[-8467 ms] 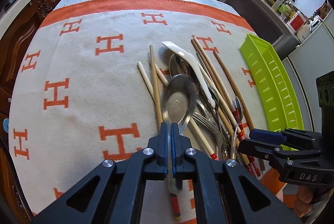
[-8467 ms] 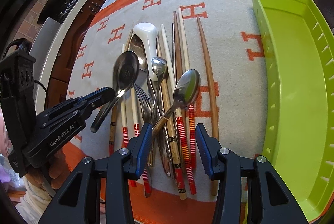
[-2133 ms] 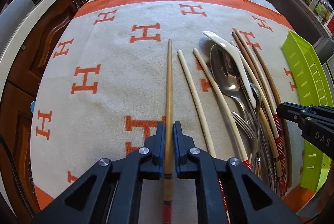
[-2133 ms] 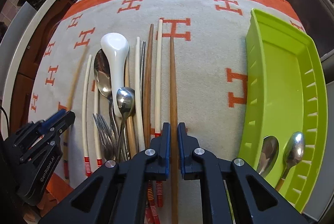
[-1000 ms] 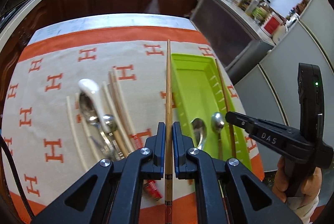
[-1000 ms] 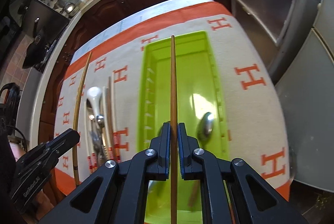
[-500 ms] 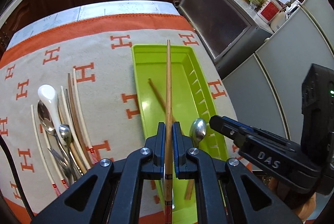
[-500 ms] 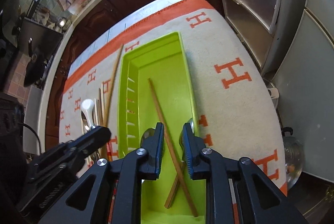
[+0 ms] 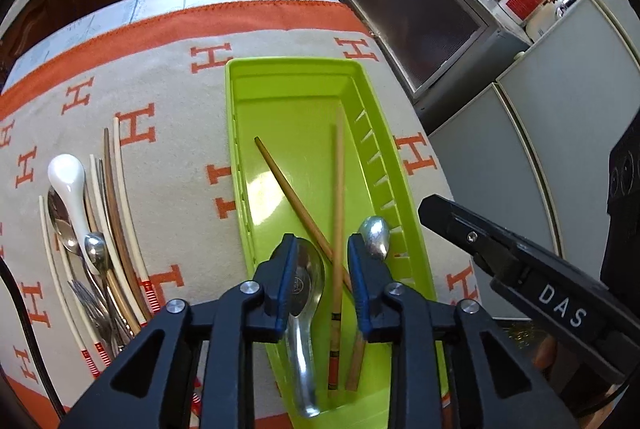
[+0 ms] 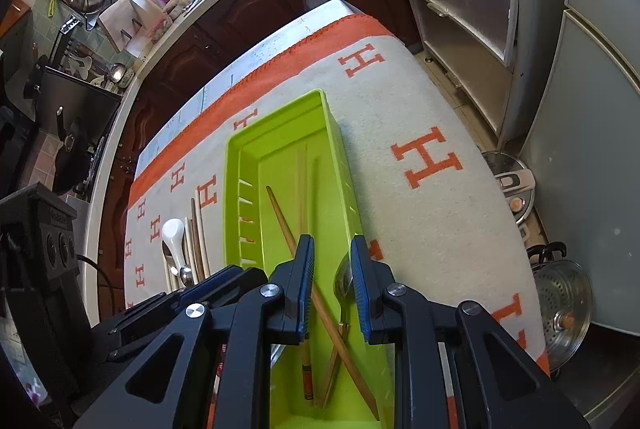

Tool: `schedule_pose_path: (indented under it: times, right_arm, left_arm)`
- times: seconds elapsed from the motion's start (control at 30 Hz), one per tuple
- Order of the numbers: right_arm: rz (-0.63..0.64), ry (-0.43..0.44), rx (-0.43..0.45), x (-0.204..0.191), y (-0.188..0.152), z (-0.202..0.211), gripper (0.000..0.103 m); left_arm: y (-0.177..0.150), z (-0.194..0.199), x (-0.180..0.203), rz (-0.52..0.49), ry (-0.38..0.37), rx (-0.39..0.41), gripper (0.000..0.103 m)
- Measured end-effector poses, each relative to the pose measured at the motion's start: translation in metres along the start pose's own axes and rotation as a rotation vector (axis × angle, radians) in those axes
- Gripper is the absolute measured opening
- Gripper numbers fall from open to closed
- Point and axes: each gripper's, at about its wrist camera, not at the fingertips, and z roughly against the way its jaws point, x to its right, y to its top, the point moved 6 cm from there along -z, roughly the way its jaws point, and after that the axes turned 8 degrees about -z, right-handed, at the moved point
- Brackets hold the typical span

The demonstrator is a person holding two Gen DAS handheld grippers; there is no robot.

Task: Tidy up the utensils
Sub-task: 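Carry both chopsticks over the green tray and open both tools to drop them, then grasp a red-striped chopstick with the left tool while the right tool grasps another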

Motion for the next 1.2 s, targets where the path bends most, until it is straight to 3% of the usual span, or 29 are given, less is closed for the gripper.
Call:
schedule_pose_path:
  times: [0.13,0.23,0.53,0.87,1.03,1.2]
  right_arm:
    - [0.007,0.000,-0.005,-0.002,-0.004,-0.001,0.019]
    - [0.017,-0.002,-0.014,-0.006,-0.009,-0.003,0.019]
    - [0.055,-0.002,-0.035,-0.022,-0.027,-0.005,0.019]
    - [0.171,0.017,-0.081,-0.069,-0.060,-0.006,0.019]
    - [0.236,0.028,-0.113,-0.102,-0.082,-0.012,0.019]
    - [0.279,0.032,-0.152,-0.129,-0.104,-0.021,0.019]
  left_arm:
    - [-0.007,0.010,-0.003,-0.033,0.038,0.014,0.026]
    - [-0.012,0.019,-0.012,-0.040,0.073,0.024,0.033]
    - [-0.037,0.054,-0.060,-0.017,0.201,0.065,0.034]
    - [-0.080,0.101,-0.136,0.102,0.314,0.103,0.034]
    - [-0.101,0.104,-0.178,0.199,0.348,0.089,0.034]
    - [-0.116,0.094,-0.200,0.245,0.334,0.076,0.034]
